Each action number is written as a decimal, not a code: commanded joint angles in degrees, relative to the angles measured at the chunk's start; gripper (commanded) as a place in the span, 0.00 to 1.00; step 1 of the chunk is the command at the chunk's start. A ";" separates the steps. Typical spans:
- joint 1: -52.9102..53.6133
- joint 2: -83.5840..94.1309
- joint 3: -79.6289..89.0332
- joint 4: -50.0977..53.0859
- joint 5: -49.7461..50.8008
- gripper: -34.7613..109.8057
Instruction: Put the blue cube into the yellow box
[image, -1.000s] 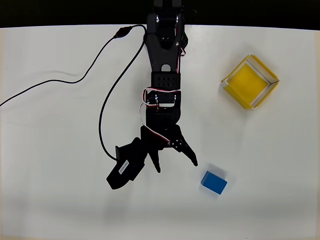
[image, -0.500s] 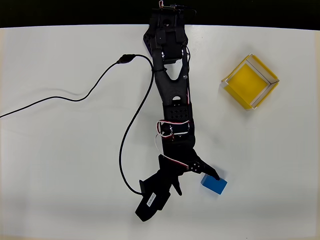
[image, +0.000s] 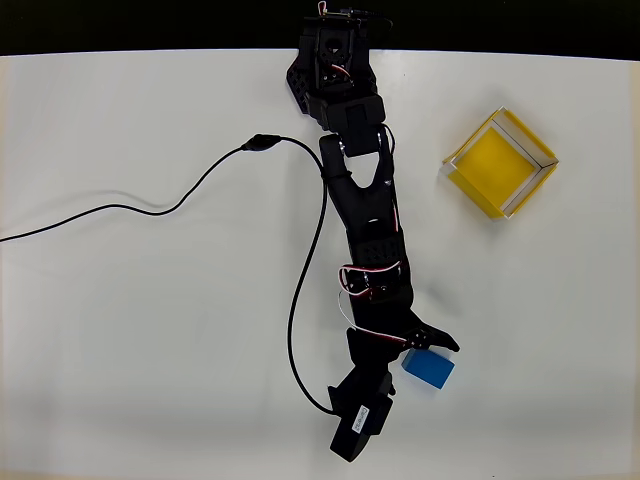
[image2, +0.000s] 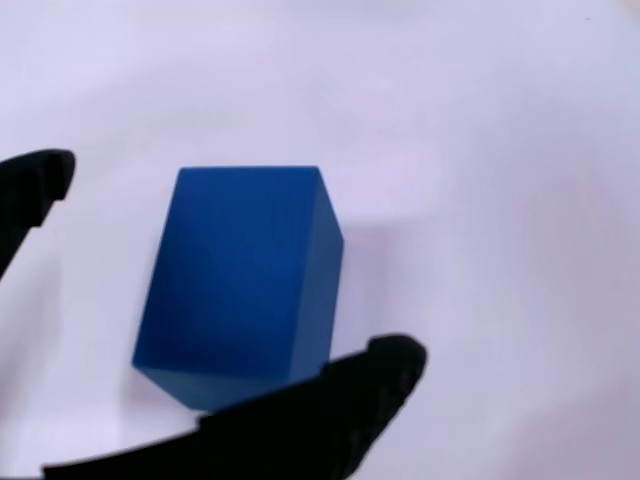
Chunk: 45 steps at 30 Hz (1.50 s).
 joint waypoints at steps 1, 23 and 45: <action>-1.05 2.11 -7.38 -2.90 -1.23 0.66; -2.90 -6.50 -13.10 -1.05 0.44 0.54; -3.43 -7.38 -13.27 0.97 1.49 0.38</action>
